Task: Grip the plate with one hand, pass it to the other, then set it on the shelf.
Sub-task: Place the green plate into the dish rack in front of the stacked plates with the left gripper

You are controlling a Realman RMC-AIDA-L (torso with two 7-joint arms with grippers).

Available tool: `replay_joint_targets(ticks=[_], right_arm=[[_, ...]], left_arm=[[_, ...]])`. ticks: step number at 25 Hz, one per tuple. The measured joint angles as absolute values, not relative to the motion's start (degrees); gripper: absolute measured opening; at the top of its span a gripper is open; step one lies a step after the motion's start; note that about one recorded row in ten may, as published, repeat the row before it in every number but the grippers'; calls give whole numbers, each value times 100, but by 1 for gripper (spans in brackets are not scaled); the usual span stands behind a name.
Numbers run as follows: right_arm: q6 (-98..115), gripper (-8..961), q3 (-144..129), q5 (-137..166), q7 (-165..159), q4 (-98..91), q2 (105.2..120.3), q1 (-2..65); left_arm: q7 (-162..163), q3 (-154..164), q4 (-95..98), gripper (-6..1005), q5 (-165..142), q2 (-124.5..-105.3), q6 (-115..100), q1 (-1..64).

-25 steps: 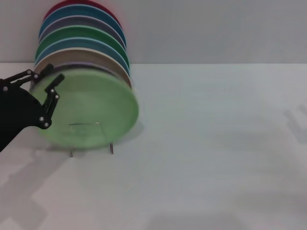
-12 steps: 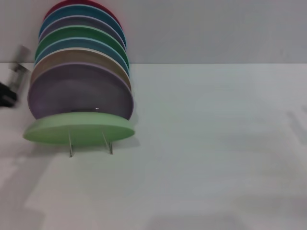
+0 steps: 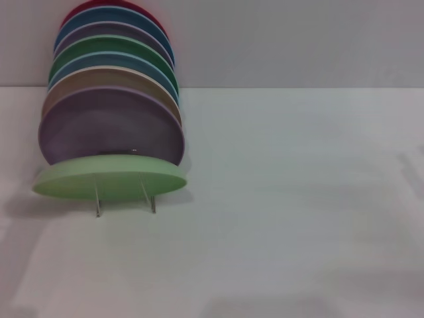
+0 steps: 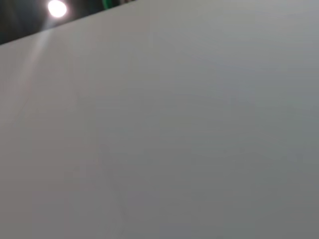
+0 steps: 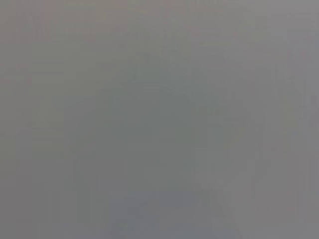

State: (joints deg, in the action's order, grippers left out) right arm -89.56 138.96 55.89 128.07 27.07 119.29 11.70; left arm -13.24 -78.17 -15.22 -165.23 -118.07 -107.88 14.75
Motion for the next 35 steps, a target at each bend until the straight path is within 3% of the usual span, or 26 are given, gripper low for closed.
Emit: replay_joint_targets(ticks=[9,13,35], right_arm=[[-8963,582,13905,5583,12854,2666,11940,1086],[-8976,585,13904,5580,12846,2670,11942,1095],[-9115,600,13837,5580,12722,2666,11942,1142]], left_arm=[[-2070,-6084,-1037,553,-16560,-11692,-10981,1024],[-2811,-5574,-790,591,-16562,-11796,-10984,949],[-3261,-5209,-748,600,-16536,-11837,-9458,1349]])
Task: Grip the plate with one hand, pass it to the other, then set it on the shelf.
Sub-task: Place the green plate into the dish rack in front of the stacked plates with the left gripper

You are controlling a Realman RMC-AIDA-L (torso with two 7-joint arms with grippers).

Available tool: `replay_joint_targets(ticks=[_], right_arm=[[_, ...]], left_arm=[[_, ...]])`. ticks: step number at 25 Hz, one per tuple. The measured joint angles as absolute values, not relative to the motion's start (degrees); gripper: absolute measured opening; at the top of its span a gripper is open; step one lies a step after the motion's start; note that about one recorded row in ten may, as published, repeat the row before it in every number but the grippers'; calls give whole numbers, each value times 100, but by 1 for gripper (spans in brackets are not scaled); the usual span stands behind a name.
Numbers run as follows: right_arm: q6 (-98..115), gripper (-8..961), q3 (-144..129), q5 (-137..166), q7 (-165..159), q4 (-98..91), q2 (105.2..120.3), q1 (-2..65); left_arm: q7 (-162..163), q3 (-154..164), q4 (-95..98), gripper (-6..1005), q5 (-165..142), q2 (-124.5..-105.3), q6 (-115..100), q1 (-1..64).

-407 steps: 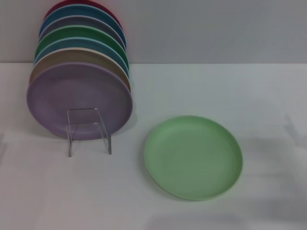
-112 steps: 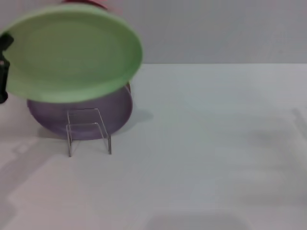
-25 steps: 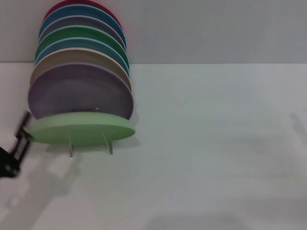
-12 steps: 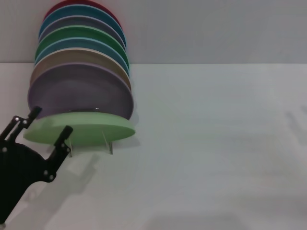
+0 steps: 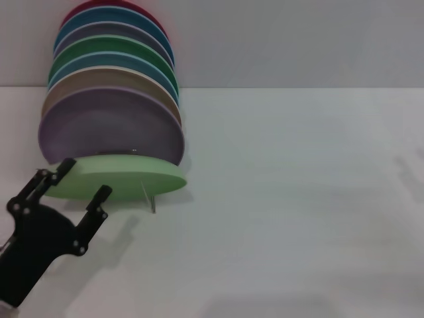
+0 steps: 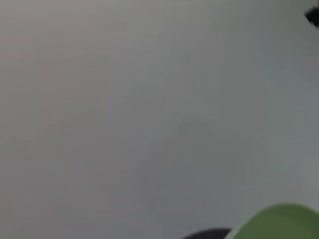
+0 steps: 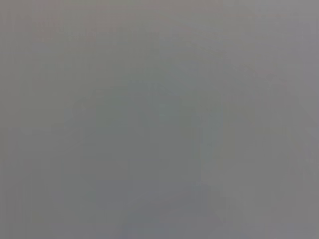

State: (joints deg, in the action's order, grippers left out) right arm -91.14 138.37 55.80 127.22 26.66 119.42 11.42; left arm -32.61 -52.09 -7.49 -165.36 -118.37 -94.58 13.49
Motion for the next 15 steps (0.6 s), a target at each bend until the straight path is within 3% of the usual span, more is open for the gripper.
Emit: replay_joint_targets(ticks=[15], right_arm=[[-9115,610,13826,5634,12682,2636,11947,1137]], left_arm=[[-3305,-5341,-764,590,-16513,-11800,-8890,2335]])
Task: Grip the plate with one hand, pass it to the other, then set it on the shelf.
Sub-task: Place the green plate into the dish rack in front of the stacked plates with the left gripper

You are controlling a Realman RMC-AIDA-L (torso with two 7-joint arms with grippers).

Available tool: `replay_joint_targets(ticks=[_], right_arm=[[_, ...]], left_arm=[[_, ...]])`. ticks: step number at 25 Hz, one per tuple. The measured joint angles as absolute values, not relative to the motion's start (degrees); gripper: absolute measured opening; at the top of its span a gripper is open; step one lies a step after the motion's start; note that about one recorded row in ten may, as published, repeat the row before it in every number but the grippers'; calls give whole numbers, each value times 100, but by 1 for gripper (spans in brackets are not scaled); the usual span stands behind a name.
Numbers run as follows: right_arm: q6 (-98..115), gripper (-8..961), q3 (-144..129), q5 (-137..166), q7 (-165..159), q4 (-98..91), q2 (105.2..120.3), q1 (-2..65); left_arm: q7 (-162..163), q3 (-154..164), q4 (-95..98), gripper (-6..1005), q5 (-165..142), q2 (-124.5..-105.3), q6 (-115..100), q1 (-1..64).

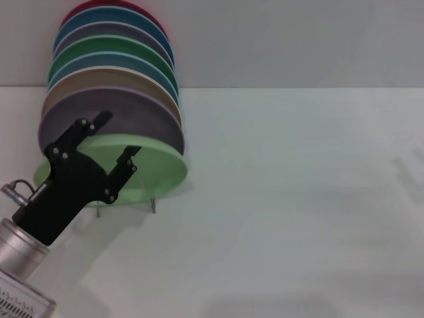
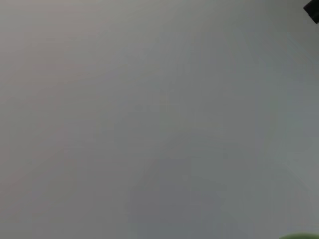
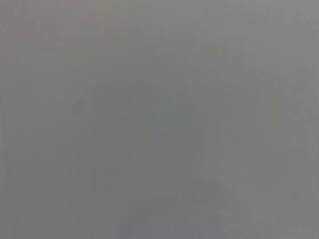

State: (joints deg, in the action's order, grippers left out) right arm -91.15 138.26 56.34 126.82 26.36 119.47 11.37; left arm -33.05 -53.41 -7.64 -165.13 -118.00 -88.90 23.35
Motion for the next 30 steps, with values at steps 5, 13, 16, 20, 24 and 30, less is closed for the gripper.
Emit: replay_joint_targets(ticks=[5,13,16,20,24,30], right_arm=[[-9116,614,13814,5648,12682,2627,11947,1133],[-9081,620,13754,5658,12682,2618,11937,1165],[-9079,622,13754,5662,12682,2618,11930,1166],[-9086,624,13754,5662,12682,2618,11928,1130],[-9090,627,13754,5665,12683,2620,11933,1099],[-9102,632,13758,5711,12683,2632,11940,1053]], left_arm=[[-3303,-5446,-774,591,-16515,-11793,-8878,2441],[-3298,-5595,-770,591,-16516,-11791,-8853,2550],[-3297,-5631,-761,591,-16517,-11789,-8808,2611],[-3295,-5659,-810,590,-16515,-11788,-8640,2675],[-3295,-5736,-817,590,-16516,-11793,-8536,2721],[-3354,-5644,-834,591,-16542,-11804,-8834,2493]])
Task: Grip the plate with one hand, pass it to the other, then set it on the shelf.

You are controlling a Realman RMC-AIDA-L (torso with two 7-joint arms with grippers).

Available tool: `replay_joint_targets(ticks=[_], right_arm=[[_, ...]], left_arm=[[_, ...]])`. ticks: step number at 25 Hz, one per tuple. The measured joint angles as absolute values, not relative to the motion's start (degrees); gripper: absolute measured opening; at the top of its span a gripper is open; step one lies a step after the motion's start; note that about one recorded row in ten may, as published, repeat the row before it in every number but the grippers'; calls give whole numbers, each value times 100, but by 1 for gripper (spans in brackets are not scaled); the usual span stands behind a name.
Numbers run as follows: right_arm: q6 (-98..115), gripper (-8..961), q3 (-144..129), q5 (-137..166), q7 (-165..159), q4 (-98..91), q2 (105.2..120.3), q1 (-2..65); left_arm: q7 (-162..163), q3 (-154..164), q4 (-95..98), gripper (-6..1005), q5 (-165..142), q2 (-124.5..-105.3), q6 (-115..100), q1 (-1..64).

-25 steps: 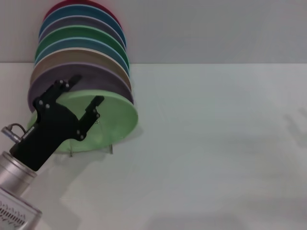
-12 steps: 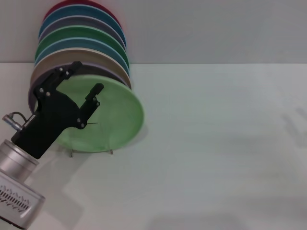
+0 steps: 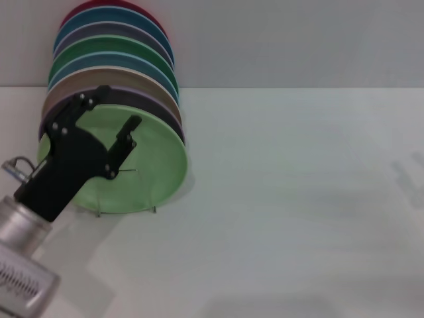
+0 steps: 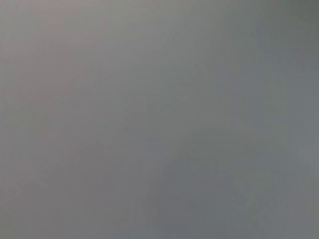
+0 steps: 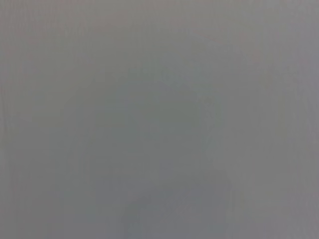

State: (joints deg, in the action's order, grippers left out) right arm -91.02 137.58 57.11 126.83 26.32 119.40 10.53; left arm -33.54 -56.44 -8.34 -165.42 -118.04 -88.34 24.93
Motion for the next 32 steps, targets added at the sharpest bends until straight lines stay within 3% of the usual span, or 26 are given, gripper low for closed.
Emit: replay_joint_targets(ticks=[12,20,26,29,32], right_arm=[[-9092,640,13841,5637,12927,2631,11947,1084],[-9125,646,13699,4453,14599,1914,11987,975],[-9092,684,13655,4078,14765,1621,11988,1086],[-9080,787,13663,4038,14898,1502,11989,1180],[-9079,822,13661,4030,15015,1456,11989,1214]], left_arm=[[-3165,-6162,-1634,594,-16372,-11852,-9543,1330],[-327,-8303,-1132,611,-16214,-11849,-9276,1358],[-56,-8649,-930,623,-16207,-11874,-9055,1391],[-73,-8643,-847,807,-16207,-11891,-9055,1376],[-38,-8654,-809,807,-16209,-11907,-8951,1364]])
